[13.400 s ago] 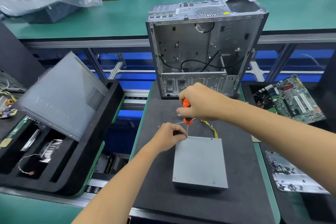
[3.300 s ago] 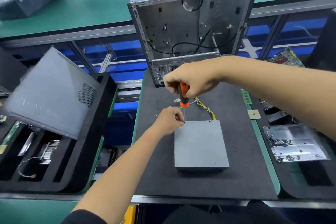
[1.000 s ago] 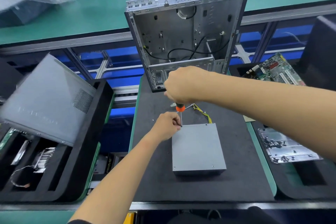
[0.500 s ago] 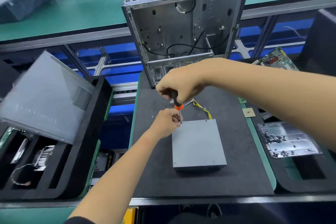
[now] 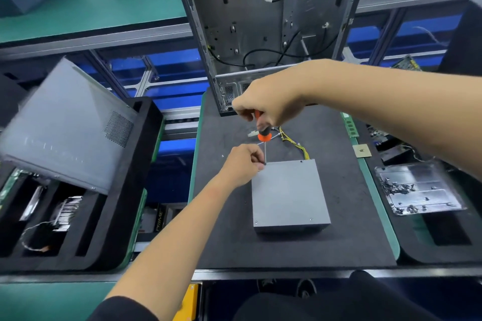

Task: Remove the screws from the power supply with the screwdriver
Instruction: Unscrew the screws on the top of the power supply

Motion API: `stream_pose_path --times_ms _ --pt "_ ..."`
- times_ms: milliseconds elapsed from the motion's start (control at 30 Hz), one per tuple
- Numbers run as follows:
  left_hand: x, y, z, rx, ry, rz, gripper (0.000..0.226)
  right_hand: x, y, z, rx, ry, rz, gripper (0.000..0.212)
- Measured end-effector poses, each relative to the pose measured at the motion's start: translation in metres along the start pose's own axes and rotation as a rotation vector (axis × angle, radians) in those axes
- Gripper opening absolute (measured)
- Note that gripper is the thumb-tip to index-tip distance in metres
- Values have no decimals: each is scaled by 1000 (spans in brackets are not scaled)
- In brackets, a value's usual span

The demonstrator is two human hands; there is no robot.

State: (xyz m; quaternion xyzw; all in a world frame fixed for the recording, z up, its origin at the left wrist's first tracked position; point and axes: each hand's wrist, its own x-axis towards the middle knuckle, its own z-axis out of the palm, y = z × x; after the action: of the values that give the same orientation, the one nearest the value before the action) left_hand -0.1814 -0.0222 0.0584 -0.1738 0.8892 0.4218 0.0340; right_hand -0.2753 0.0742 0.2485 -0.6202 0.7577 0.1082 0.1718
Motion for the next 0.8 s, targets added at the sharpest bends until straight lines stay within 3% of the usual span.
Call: stream_pose_path --times_ms 167,267,400,467,533,633,800 --pt "1 -1 -1 30 -8 27 28 0 0 0 9 -26 -110 36" --pt "1 0 -2 28 -26 46 16 2 -7 1 64 11 -126 32" --pt "1 1 -2 27 -33 36 27 -1 -10 4 -3 31 52 10" --pt "2 1 -2 24 -33 25 34 -3 -11 5 -203 12 167 20" --pt "2 0 -2 24 -29 26 36 0 -10 9 -327 16 168 25" --pt "3 -2 -2 28 -27 33 36 -2 -2 7 -112 64 67 13" --pt "4 -3 -2 28 -48 44 22 -8 -2 2 207 81 -137 31"
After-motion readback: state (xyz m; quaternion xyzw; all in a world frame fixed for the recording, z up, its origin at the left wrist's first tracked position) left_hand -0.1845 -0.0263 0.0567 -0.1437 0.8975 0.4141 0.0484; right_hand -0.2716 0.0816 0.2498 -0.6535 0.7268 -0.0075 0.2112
